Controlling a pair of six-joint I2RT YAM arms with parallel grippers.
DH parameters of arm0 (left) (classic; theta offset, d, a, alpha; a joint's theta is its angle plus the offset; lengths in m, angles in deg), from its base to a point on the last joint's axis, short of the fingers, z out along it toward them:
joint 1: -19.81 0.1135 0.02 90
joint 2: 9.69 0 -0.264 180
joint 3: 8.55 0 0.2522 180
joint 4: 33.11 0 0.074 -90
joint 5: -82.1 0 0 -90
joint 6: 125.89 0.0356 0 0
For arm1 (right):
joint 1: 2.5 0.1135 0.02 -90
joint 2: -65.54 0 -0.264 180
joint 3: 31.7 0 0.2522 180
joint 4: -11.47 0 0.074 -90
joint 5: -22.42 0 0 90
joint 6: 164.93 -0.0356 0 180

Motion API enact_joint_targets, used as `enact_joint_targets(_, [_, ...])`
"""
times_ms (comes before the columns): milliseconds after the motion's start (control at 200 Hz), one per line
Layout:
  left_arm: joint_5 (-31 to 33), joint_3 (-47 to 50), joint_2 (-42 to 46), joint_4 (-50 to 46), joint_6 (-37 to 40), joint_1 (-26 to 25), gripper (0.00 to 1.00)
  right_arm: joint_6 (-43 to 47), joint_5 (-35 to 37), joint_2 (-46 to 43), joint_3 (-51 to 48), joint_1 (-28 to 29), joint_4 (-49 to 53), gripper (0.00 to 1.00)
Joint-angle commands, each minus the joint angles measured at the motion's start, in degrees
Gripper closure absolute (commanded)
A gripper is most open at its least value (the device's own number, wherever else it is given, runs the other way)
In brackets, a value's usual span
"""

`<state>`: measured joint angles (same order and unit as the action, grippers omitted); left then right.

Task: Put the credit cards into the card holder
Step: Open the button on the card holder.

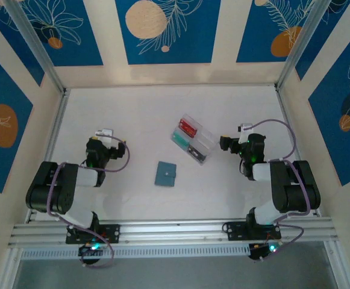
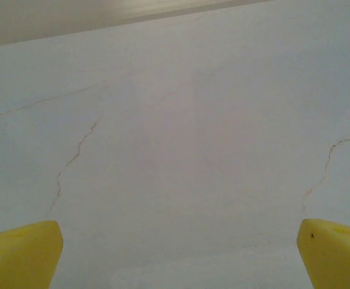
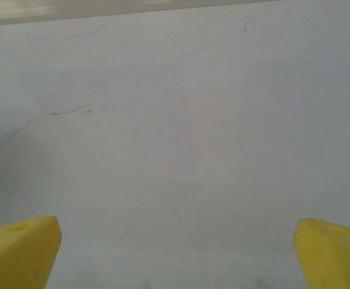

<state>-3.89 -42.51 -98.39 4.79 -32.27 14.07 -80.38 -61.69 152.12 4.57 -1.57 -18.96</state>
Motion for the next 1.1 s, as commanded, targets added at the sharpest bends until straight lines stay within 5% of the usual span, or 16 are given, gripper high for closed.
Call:
enact_joint_targets(0, [-1.42,-0.93,-0.50,2.13,0.95,0.74,0.00,0.75,-1.75,0.62,1.33,-0.48,-2.05,0.01])
enact_joint_targets(935, [4.03,-0.97,-0.70,2.29,-2.01,1.27,0.00,-0.22,-4.67,0.60,1.51,-1.98,-1.71,0.01])
enact_joint_targets(1095, [9.48,-1.45,4.54,-2.43,-3.36,1.15,0.00,-3.99,4.32,-5.85,-0.20,-2.11,0.70,0.01])
